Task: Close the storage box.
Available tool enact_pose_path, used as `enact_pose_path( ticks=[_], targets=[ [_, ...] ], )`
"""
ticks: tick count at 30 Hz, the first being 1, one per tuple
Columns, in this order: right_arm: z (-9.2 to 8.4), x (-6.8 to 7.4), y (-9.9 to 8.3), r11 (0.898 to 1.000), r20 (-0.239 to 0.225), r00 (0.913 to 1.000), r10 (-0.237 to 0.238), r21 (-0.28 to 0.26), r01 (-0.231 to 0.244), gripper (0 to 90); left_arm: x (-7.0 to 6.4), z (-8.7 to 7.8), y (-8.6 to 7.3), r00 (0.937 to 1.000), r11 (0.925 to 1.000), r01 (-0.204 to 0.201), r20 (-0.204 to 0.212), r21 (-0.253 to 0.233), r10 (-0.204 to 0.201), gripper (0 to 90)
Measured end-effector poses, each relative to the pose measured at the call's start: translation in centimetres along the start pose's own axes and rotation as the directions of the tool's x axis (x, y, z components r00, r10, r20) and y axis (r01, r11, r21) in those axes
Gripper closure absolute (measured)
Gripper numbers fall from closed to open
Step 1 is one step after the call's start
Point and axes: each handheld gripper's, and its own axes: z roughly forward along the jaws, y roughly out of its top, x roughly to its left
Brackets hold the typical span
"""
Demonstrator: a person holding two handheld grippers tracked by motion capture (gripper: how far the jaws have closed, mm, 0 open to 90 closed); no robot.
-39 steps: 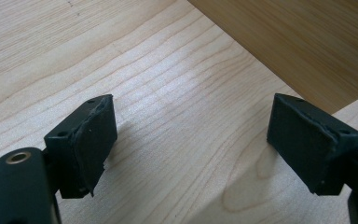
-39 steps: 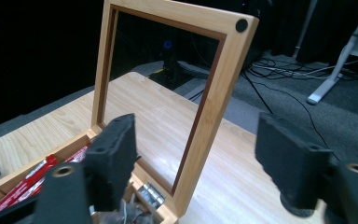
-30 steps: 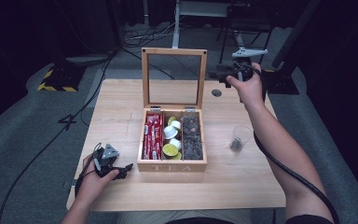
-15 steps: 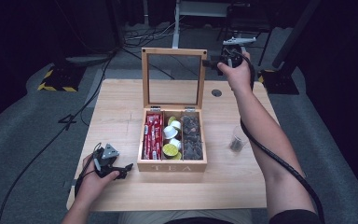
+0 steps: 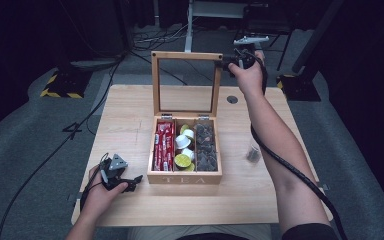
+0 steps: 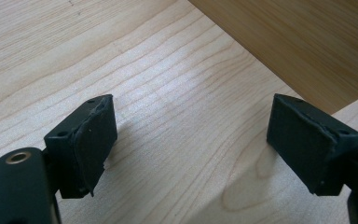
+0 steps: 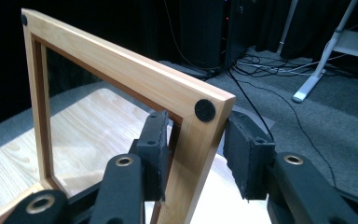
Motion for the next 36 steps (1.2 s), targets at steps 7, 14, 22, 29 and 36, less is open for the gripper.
enact_pose_path(
  ticks=[7,14,22,29,36],
  targets=[
    [-1.3,0.8,0.1,0.999,-0.003,0.9992,-0.039,-0.003,0.039,63.6,0.0,0.0,0.0,1.0,1.0,-0.004,0.001,0.0,0.004,16.4],
    [-2.8,1.4,-0.3,0.998,-0.037,0.9975,-0.06,-0.026,0.059,66.0,0.0,0.0,0.0,1.0,1.0,-0.002,0.002,0.001,0.002,16.5],
    [-5.0,2.8,-0.9,0.991,-0.066,0.9892,-0.131,-0.039,0.129,65.9,0.0,0.0,0.0,1.0,1.0,-0.002,0.002,0.001,0.002,16.5],
    [-6.8,3.8,-1.8,0.984,-0.112,0.9782,-0.175,-0.053,0.17,66.3,0.0,0.0,0.0,1.0,1.0,0.0,0.002,0.0,0.0,16.5],
    [-8.5,5.6,-2.9,0.977,-0.118,0.9701,-0.212,-0.045,0.208,67.0,0.0,0.0,0.0,1.0,1.0,-0.001,0.002,0.0,0.001,16.4]
  ],
)
